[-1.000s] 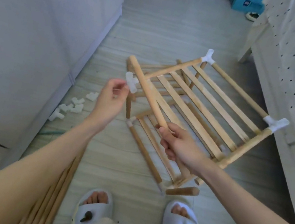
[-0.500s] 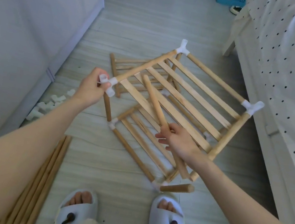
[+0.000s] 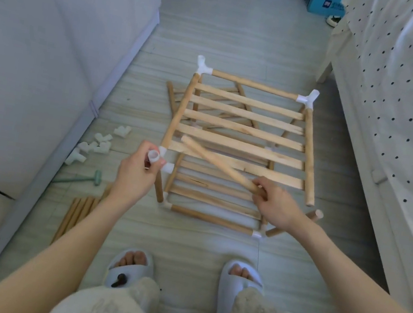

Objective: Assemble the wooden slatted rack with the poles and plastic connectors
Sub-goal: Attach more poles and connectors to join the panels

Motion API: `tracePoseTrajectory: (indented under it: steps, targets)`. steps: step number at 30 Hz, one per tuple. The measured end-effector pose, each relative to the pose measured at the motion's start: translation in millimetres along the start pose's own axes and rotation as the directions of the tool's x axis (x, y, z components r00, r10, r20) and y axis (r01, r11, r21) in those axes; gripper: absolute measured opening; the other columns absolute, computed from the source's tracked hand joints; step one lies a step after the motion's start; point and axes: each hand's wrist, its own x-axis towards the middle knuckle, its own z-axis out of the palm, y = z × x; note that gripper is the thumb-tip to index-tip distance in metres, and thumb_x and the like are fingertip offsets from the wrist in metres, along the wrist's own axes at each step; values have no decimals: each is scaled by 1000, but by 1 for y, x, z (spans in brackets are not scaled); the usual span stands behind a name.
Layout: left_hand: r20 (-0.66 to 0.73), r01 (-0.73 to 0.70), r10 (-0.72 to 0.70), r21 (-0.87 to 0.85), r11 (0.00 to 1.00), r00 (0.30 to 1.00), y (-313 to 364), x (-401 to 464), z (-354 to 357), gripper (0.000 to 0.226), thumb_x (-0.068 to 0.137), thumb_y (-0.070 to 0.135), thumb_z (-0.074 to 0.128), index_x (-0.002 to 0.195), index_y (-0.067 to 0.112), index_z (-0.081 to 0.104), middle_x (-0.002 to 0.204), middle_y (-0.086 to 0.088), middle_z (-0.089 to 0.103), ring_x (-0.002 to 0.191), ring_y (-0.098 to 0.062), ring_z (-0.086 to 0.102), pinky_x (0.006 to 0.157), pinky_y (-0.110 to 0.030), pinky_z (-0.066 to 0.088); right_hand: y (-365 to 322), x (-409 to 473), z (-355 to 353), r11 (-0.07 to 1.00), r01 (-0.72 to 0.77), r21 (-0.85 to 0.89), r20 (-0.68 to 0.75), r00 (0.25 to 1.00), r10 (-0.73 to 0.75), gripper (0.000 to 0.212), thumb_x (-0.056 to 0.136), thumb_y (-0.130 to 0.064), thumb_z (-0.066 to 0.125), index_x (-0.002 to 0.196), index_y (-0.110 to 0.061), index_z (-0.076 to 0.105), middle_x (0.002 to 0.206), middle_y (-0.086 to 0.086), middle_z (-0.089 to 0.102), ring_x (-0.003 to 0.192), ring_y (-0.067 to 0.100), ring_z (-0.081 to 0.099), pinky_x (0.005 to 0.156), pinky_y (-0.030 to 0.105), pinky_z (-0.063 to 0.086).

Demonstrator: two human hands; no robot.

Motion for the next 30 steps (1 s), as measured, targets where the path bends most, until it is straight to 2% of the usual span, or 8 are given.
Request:
tracePoseTrajectory:
  steps: [4,8,12,15,17,24,27,30]
  targets:
    - [-13,-3,4,22,1000,1000,0,-5,1,11,91,18,58,100,11,57,73,-1,56,70,-22,51,64,-27,33,0,-13,7,988,62,-144,-12,998,-64,17,96,-33,45,106,-23,54,79,-8,54,80,24,60,68,32,46]
    - [-8,17,-17,9,1000,1000,-2,-5,2,11,92,22,56,101,15,56,76,0,57,75,-24,55,68,-33,41,-1,-11,-1,973,46,-228,-53,997,-60,28,94,-52,40,93,-28,55,76,-6,58,74,18,59,70,36,51]
    - [-6,35,-35,-14,999,999,-3,-7,2,21,94,25,53,114,20,57,92,0,63,86,-21,59,78,-34,46,3,-11,-2,964,54,-260,-69,995,-74,28,94,-53,40,91,-29,54,76,-6,60,76,18,61,69,34,50]
    - [-22,52,-51,17,999,998,-1,-8,2,25,94,26,53,118,22,58,91,5,62,85,-15,57,73,-26,38,7,-11,2,965,63,-255,-73,994,-84,27,93,-52,41,89,-28,53,78,-5,62,75,18,62,70,34,51]
    - [-24,68,-67,19,998,997,0,-8,1,25,94,26,54,118,22,60,89,6,62,84,-13,55,72,-24,34,8,-11,4,964,72,-256,-89,991,-98,26,93,-52,42,88,-28,53,78,-5,62,75,19,62,71,35,51]
    - [-35,112,-115,-70,991,993,1,-8,2,19,91,23,59,108,18,65,85,0,66,85,-17,59,72,-26,40,10,-9,10,951,125,-282,-127,978,-166,26,93,-52,41,93,-28,51,83,-5,63,73,18,62,69,29,45]
    - [-37,122,-126,-86,989,991,0,-8,2,18,90,23,60,107,17,65,85,1,66,85,-17,59,75,-27,41,8,-3,15,945,150,-290,-128,973,-193,31,93,-53,41,101,-27,54,85,-8,59,74,17,59,76,31,45]
    - [-35,125,-129,-95,988,991,0,-8,1,17,90,23,60,105,20,66,85,2,67,86,-16,60,75,-28,42,5,5,21,925,192,-328,-123,962,-244,33,95,-49,40,110,-24,55,89,-8,56,88,21,60,88,34,39]
